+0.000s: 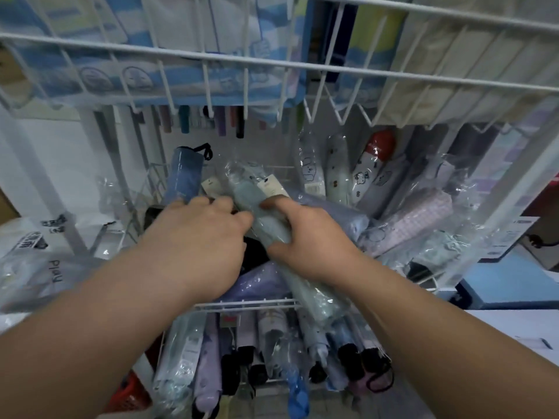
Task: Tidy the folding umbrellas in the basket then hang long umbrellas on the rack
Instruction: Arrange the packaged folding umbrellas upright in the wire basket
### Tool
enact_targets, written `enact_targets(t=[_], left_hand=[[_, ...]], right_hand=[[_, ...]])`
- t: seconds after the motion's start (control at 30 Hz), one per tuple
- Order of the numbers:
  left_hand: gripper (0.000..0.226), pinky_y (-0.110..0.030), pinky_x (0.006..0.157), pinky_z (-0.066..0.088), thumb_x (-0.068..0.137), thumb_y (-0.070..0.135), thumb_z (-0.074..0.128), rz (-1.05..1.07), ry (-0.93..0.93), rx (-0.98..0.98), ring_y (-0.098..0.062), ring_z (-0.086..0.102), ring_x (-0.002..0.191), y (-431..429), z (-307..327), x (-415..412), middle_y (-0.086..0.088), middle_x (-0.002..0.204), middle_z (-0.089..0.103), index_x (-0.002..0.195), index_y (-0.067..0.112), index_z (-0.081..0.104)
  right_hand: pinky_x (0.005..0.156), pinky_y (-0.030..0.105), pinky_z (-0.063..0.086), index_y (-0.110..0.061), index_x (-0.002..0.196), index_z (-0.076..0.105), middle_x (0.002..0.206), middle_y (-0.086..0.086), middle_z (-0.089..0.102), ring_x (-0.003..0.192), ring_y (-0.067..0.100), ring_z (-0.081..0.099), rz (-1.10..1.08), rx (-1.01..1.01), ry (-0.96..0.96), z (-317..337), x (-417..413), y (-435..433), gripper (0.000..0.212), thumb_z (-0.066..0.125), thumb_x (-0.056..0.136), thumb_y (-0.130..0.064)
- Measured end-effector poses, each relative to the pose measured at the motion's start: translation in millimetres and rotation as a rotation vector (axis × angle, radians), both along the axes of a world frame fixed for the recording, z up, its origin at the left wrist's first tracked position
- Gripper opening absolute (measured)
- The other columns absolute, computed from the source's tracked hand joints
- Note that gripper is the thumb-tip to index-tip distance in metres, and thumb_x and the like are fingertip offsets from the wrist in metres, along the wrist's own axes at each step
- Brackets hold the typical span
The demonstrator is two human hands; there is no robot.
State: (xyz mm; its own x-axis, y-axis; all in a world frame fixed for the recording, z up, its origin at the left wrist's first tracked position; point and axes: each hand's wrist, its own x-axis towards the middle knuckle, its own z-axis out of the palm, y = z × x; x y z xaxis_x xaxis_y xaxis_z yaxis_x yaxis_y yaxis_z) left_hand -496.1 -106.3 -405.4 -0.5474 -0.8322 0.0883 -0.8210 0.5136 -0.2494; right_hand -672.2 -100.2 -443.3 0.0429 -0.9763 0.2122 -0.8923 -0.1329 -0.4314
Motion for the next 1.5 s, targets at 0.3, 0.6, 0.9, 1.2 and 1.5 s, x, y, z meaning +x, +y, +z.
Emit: enact_targets(t=[0.3,0.6,0.9,1.2,1.5], left_hand=[[0.068,-0.042,0.093,0.044,0.096,0.032,0.045,0.027,0.162,-0.086,-0.035,0.051,0.124,-27,-37,-61,-0.012,0.152,0.036,0.156,0.02,0.015],[0.052,-0.04,0.093,0.049,0.098,0.029,0.051,0.156,0.728,0.197,-0.043,0.063,0.102,-38,-65,-95,-0.021,0.152,0.017,0.148,0.037,0.038],[0.057,-0.037,0.107,0.042,0.1,0.037,0.049,0.229,0.932,0.453,-0.039,0.052,0.123,-54,-75,-98,-0.02,0.14,0.04,0.151,0.049,0.028],[0.045,-0.024,0.097,0.041,0.09,0.029,0.064,0.265,1.194,0.384,-0.031,0.056,0.113,-64,-78,-110,-0.007,0.125,0.039,0.131,0.042,0.054],[0.047,-0.024,0.083,0.05,0.075,0.014,0.072,0.24,1.302,0.288,-0.023,0.061,0.09,-67,-80,-123,-0.002,0.117,0.035,0.113,0.038,0.058]], right_hand=[[0.092,0.038,0.053,-0.037,0.143,0.045,0.121,0.009,0.068,0.11,0.031,0.064,-0.122,-0.137,0.202,57,-65,4,0.067,0.065,0.079,-0.028],[0.112,0.041,0.036,-0.046,0.152,0.024,0.161,0.003,0.027,0.14,0.035,0.038,-0.165,-0.092,0.454,87,-87,-63,0.063,0.047,0.099,-0.021],[0.098,0.047,0.047,-0.05,0.152,0.018,0.141,0.01,0.049,0.125,0.037,0.051,-0.253,0.126,0.59,28,-100,-70,0.054,0.04,0.102,-0.045],[0.111,0.048,0.031,-0.037,0.15,0.033,0.153,0.004,0.039,0.135,0.038,0.037,-0.219,0.107,0.445,32,-92,-29,0.049,0.039,0.101,-0.041],[0.114,0.047,0.029,-0.037,0.147,0.04,0.153,0.002,0.039,0.136,0.033,0.038,-0.204,0.052,0.496,22,-90,-10,0.05,0.043,0.098,-0.044]])
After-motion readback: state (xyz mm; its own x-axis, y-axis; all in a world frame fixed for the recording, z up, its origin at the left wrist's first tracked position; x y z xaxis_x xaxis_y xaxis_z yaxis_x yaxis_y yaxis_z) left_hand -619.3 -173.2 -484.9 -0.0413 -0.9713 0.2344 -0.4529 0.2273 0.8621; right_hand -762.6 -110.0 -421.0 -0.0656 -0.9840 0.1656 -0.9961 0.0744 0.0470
